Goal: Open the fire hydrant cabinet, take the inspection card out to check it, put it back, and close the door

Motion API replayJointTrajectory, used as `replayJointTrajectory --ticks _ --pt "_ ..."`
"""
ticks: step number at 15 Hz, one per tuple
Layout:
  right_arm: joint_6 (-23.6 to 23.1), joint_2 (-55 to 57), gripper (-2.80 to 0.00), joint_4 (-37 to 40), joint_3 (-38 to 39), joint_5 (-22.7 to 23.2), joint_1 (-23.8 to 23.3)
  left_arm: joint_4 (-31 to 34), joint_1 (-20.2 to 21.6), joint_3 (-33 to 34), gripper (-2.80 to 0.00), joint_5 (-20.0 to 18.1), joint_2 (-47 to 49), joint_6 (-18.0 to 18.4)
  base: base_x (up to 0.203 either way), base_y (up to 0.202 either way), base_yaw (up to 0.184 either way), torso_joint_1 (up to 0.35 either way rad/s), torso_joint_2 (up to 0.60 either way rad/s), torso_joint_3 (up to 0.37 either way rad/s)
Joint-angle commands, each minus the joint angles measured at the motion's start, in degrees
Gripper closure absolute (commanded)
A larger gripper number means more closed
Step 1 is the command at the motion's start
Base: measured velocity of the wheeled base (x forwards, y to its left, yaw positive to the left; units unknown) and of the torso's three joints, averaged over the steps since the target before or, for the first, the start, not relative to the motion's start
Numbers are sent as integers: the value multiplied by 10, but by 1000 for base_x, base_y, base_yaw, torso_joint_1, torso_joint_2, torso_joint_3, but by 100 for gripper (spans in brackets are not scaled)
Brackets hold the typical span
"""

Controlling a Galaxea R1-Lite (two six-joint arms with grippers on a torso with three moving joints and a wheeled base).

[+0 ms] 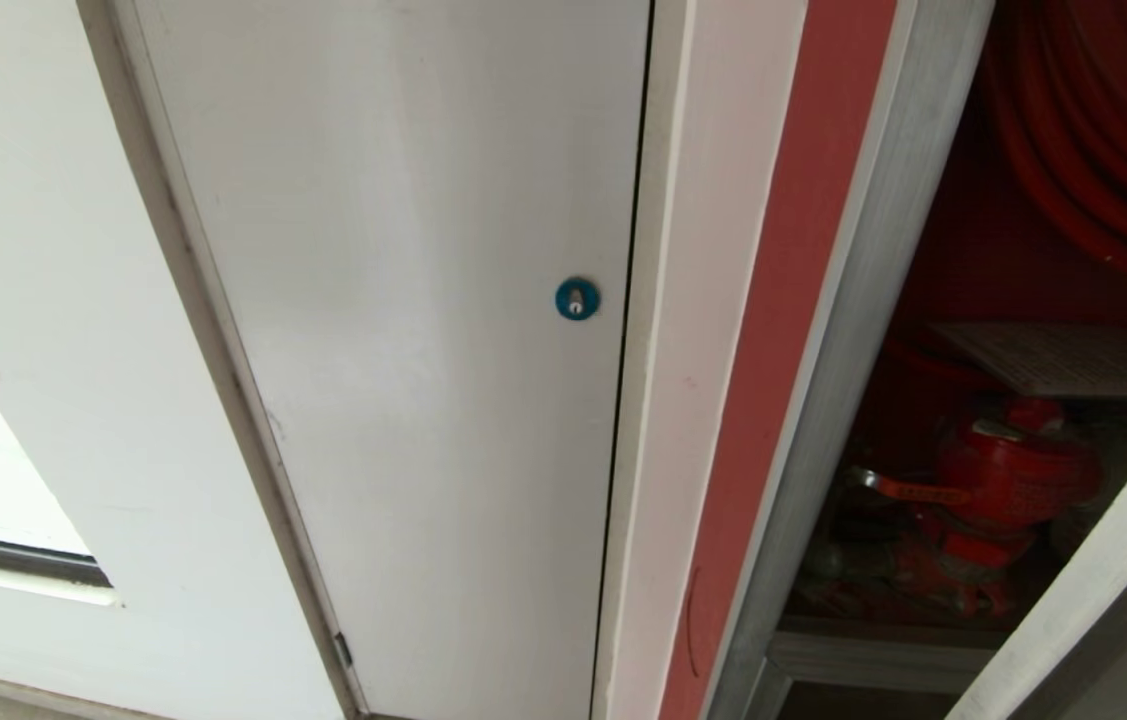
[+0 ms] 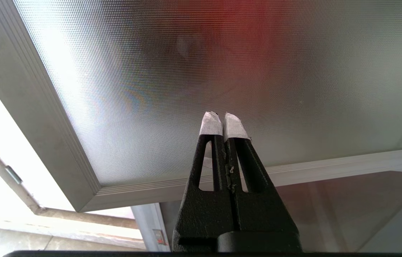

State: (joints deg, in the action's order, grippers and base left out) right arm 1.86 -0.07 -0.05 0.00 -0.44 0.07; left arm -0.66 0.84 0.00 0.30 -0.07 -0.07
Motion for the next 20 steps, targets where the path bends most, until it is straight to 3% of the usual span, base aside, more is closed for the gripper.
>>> replayJointTrajectory --ticks 1,7,13,17,20 --pt "3 0 0 0 0 0 0 0 0 4 0 0 1 0 0 0 0 0 0 0" --pt "9 0 0 -1 -2 -3 0 0 0 4 0 0 0 0 0 0 0 0 0 0" --pt "9 37 0 30 -120 16 0 0 0 4 0 0 0 0 0 0 0 0 0 0" --pt "10 115 0 86 -232 147 -1 0 0 4 0 0 1 0 0 0 0 0 0 0" --pt "8 186 0 133 -308 290 -1 0 0 4 0 0 1 0 0 0 0 0 0 0"
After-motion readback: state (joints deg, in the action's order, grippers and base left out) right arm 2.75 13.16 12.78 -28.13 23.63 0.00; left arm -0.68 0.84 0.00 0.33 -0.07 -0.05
